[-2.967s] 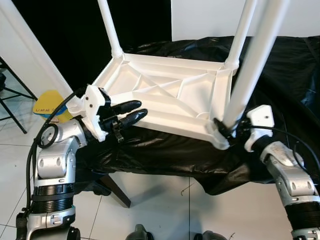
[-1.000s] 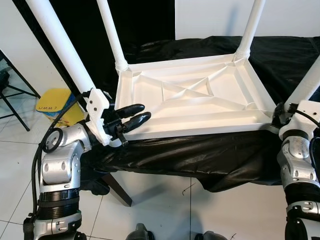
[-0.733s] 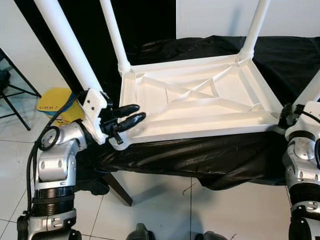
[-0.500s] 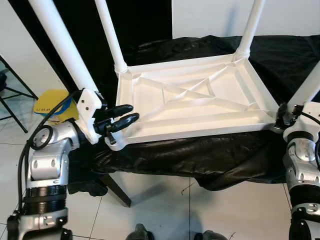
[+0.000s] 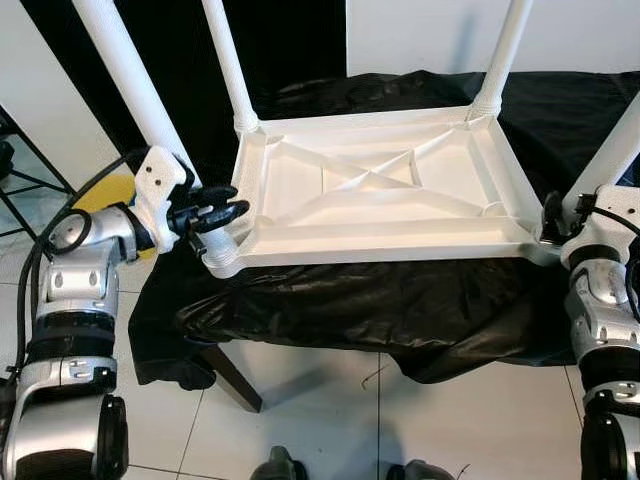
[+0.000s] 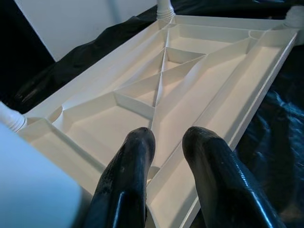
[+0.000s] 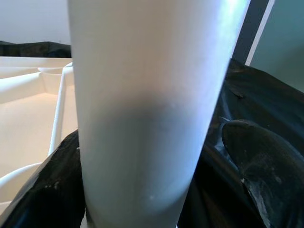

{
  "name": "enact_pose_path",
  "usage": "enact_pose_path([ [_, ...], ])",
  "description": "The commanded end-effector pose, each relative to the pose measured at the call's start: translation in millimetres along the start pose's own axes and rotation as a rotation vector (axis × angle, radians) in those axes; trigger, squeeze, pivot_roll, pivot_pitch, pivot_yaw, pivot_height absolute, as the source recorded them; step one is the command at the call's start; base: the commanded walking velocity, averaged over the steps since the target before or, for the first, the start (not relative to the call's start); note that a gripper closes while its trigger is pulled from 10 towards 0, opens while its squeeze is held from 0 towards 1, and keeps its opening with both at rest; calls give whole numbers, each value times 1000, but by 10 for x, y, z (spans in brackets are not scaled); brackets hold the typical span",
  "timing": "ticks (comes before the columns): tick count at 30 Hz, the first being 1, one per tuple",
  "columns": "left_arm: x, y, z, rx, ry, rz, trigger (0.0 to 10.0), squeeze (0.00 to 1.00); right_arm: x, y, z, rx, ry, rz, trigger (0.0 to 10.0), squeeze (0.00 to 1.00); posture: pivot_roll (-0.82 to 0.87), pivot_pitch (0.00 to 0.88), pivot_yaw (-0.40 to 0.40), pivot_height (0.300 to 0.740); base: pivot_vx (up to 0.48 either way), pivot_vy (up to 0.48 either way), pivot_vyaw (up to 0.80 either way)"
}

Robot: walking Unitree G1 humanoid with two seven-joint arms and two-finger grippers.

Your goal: Building children table

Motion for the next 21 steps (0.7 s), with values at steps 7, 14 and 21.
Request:
enact_pose_path([
  [7, -227, 150, 12, -9, 53, 63, 10000, 0, 370, 3, 37, 12, -32, -80, 10000, 0, -53, 85, 40, 740, 0, 0, 0],
  [14, -207, 258, 79, 18, 47, 42, 10000, 0, 644, -56, 89, 39, -68, -170, 10000, 0, -77, 90, 58, 740, 0, 0, 0],
  [21, 22, 642, 358, 131, 72, -71, 10000, 0, 1129, -310, 163, 92, -119, -345, 10000, 0, -93, 100, 74, 740, 0, 0, 0],
])
Point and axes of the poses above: a point about 5 cm out from each wrist's last joint towards the gripper, its own y axis pointing out of the wrist towards the gripper, its own z axis along the axis of the wrist's last joint, x = y × z, the point moved 6 cm from there along y, pointing out of the wrist towards the gripper, and after that the axes turned 7 degrees about y, right-handed, at the moved point
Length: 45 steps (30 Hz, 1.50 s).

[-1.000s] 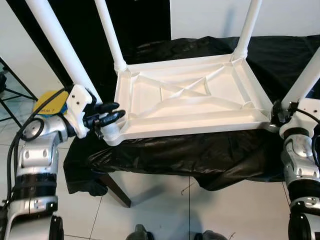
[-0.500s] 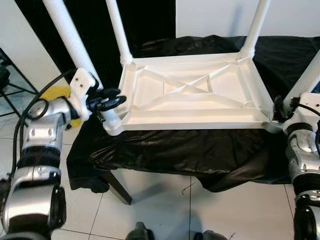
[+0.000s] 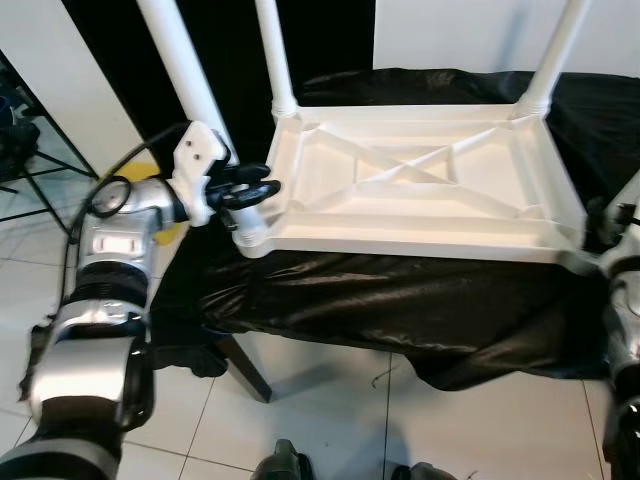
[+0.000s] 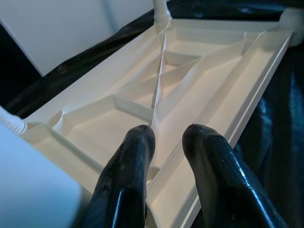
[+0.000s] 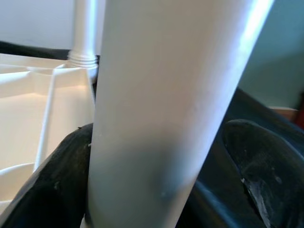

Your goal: Building children table

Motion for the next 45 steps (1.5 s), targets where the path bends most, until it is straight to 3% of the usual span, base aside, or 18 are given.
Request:
enact_pose_path([
  [1, -85, 12, 50, 8, 22, 52, 10000, 0, 412, -16, 32, 11, -17, -147, 10000, 0, -93, 100, 74, 740, 0, 0, 0],
  [4, -5, 161, 146, 55, 37, 6, 10000, 0, 533, -81, 45, 25, -34, -185, 10000, 0, -98, 103, 77, 740, 0, 0, 0],
  [12, 81, 289, 246, 103, 48, -35, 10000, 0, 586, -124, 61, 36, -43, -203, 10000, 0, -106, 106, 84, 740, 0, 0, 0],
  [13, 125, 310, 301, 131, 55, -52, 10000, 0, 455, -116, 59, 36, -28, -152, 10000, 0, -100, 105, 82, 740, 0, 0, 0],
  [15, 125, 310, 301, 131, 55, -52, 10000, 0, 455, -116, 59, 36, -28, -152, 10000, 0, -100, 105, 82, 740, 0, 0, 0],
  [16, 188, 278, 383, 171, 70, -74, 10000, 0, 150, -115, 45, 30, 14, -45, 10000, 0, -90, 105, 77, 740, 0, 0, 0],
  [19, 206, 262, 405, 182, 74, -80, 10000, 0, 62, -122, 43, 29, 26, -15, 10000, 0, -89, 104, 76, 740, 0, 0, 0],
  [20, 271, 203, 441, 199, 82, -90, 10000, 0, -112, -174, 36, 27, 33, 34, 10000, 0, -74, 106, 67, 740, 0, 0, 0],
  [21, 271, 203, 441, 199, 82, -90, 10000, 0, -112, -174, 36, 27, 33, 34, 10000, 0, -74, 106, 67, 740, 0, 0, 0],
  [22, 405, 101, 494, 220, 74, -105, 10000, 0, -374, -276, 29, 23, 42, 106, 10000, 0, -66, 106, 60, 740, 0, 0, 0],
  [28, 650, -77, 524, 225, 19, -146, 10000, 0, -603, -429, 10, 8, 65, 145, 10000, 0, -58, 106, 50, 740, 0, 0, 0],
  [32, 830, -296, 548, 220, -58, -158, 10000, 0, -782, -556, -18, -9, 92, 200, 10000, 0, -52, 104, 42, 740, 0, 0, 0],
  [34, 830, -296, 548, 220, -58, -158, 10000, 0, -782, -556, -18, -9, 92, 200, 10000, 0, -52, 104, 42, 740, 0, 0, 0],
  [36, 732, -488, 509, 202, -117, -66, 10000, 0, -863, -649, -50, -23, 106, 226, 10000, 0, -44, 100, 37, 740, 0, 0, 0],
  [38, 732, -488, 509, 202, -117, -66, 10000, 0, -863, -649, -50, -23, 106, 226, 10000, 0, -44, 100, 37, 740, 0, 0, 0],
  [40, 625, -739, 385, 148, -171, 21, 10000, 0, -890, -736, -69, -28, 115, 210, 10000, 0, -39, 97, 36, 740, 0, 0, 0],
  [43, 606, -851, 314, 114, -186, 47, 10000, 0, -880, -765, -65, -25, 115, 188, 10000, 0, -32, 94, 33, 740, 0, 0, 0],
  [45, 536, -1052, 135, 32, -217, 106, 10000, 0, -822, -800, -20, -8, 111, 110, 10000, 0, -29, 92, 33, 740, 0, 0, 0],
])
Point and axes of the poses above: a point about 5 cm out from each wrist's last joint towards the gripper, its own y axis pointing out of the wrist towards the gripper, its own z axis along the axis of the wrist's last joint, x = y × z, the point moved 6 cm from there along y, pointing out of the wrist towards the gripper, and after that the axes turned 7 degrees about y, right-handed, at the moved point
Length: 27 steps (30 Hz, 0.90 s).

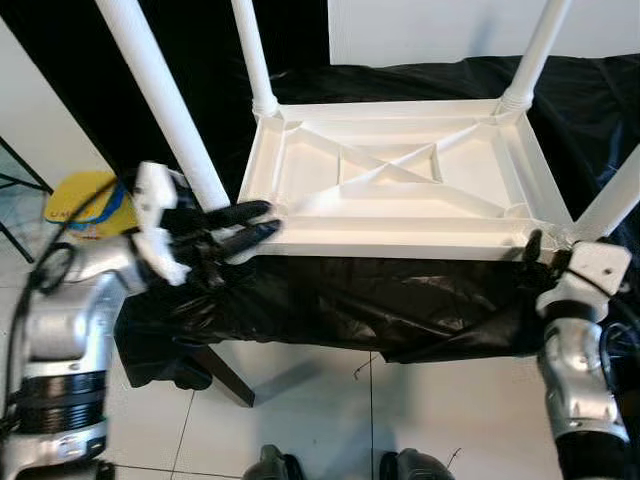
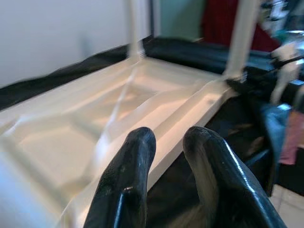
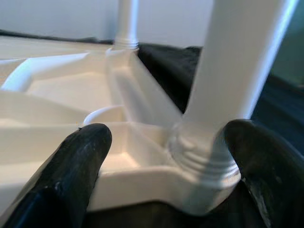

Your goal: Building children table

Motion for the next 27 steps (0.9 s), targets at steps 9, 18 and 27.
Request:
enact_pose_path([
  [9, -502, -607, -468, -207, -86, 253, 10000, 0, -289, -247, -39, -25, 9, 63, 10000, 0, -32, 85, 38, 740, 0, 0, 0],
  [18, -1129, -905, -715, -334, -41, 579, 10000, 0, -689, -484, -203, -130, 54, 237, 10000, 0, -34, 88, 38, 740, 0, 0, 0],
  [27, -1516, -817, -823, -396, -14, 809, 10000, 0, -846, -572, -373, -243, 24, 314, 10000, 0, -45, 94, 37, 740, 0, 0, 0],
])
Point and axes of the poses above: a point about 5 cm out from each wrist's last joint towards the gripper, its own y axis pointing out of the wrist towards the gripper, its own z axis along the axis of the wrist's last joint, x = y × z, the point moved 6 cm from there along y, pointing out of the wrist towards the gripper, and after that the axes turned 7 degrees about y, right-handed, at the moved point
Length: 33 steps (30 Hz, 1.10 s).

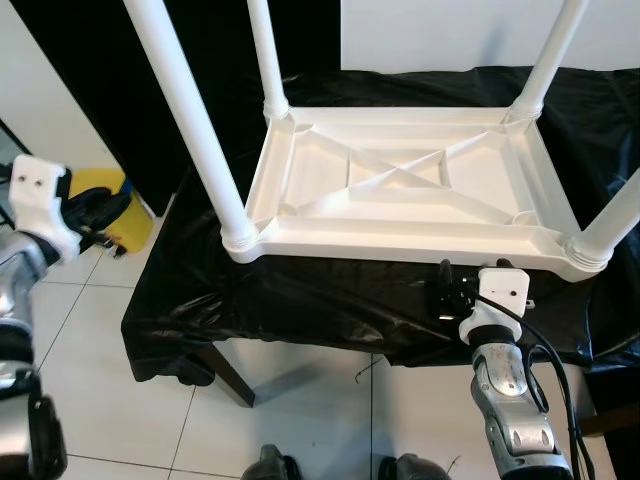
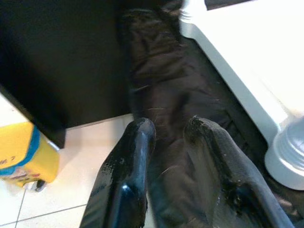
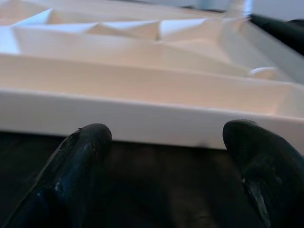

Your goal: Building children table

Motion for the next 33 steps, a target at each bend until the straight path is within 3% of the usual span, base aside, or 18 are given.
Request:
enact_pose_path([
  [1, -202, -8, -104, -53, 11, 198, 10000, 0, -24, -16, -69, -34, -8, 15, 10000, 0, -45, 94, 37, 740, 0, 0, 0],
  [5, -289, 135, 8, -52, 58, 318, 10000, 0, -86, 25, -113, -73, -6, 53, 10000, 0, -47, 97, 35, 740, 0, 0, 0],
  [6, -357, 185, 99, -30, 39, 395, 10000, 0, -138, 44, -148, -97, -13, 79, 10000, 0, -49, 95, 36, 740, 0, 0, 0],
  [8, -384, 216, 153, -3, -38, 429, 10000, 0, -171, 60, -178, -118, -8, 85, 10000, 0, -52, 96, 40, 740, 0, 0, 0],
  [12, -248, 349, 238, 29, -51, 377, 10000, 0, -181, 100, -165, -122, -8, 75, 10000, 0, -56, 97, 45, 740, 0, 0, 0],
  [13, -153, 425, 276, 42, -41, 341, 10000, 0, -186, 126, -155, -124, -8, 73, 10000, 0, -60, 98, 47, 740, 0, 0, 0],
  [19, -54, 500, 319, 65, -57, 304, 10000, 0, -176, 158, -149, -129, -9, 66, 10000, 0, -63, 98, 52, 740, 0, 0, 0],
  [21, 136, 613, 385, 99, -65, 232, 10000, 0, -129, 219, -125, -125, -10, 42, 10000, 0, -59, 98, 53, 740, 0, 0, 0],
  [22, 136, 613, 385, 99, -65, 232, 10000, 0, -129, 219, -125, -125, -10, 42, 10000, 0, -59, 98, 53, 740, 0, 0, 0],
  [23, 282, 690, 427, 125, -71, 179, 10000, 0, -85, 268, -111, -126, -10, 22, 10000, 0, -56, 100, 54, 740, 0, 0, 0],
  [28, 419, 749, 468, 155, -87, 130, 10000, 0, -45, 313, -108, -130, -10, -1, 10000, 0, -50, 102, 54, 740, 0, 0, 0],
  [30, 587, 813, 527, 193, -110, 77, 10000, 0, -14, 354, -117, -138, -13, -10, 10000, 0, -35, 105, 52, 740, 0, 0, 0],
  [31, 587, 813, 527, 193, -110, 77, 10000, 0, -14, 354, -117, -138, -13, -10, 10000, 0, -35, 105, 52, 740, 0, 0, 0],
  [33, 810, 866, 613, 239, -97, 16, 10000, 0, 89, 408, -121, -141, -20, -46, 10000, 0, -30, 105, 49, 740, 0, 0, 0],
])
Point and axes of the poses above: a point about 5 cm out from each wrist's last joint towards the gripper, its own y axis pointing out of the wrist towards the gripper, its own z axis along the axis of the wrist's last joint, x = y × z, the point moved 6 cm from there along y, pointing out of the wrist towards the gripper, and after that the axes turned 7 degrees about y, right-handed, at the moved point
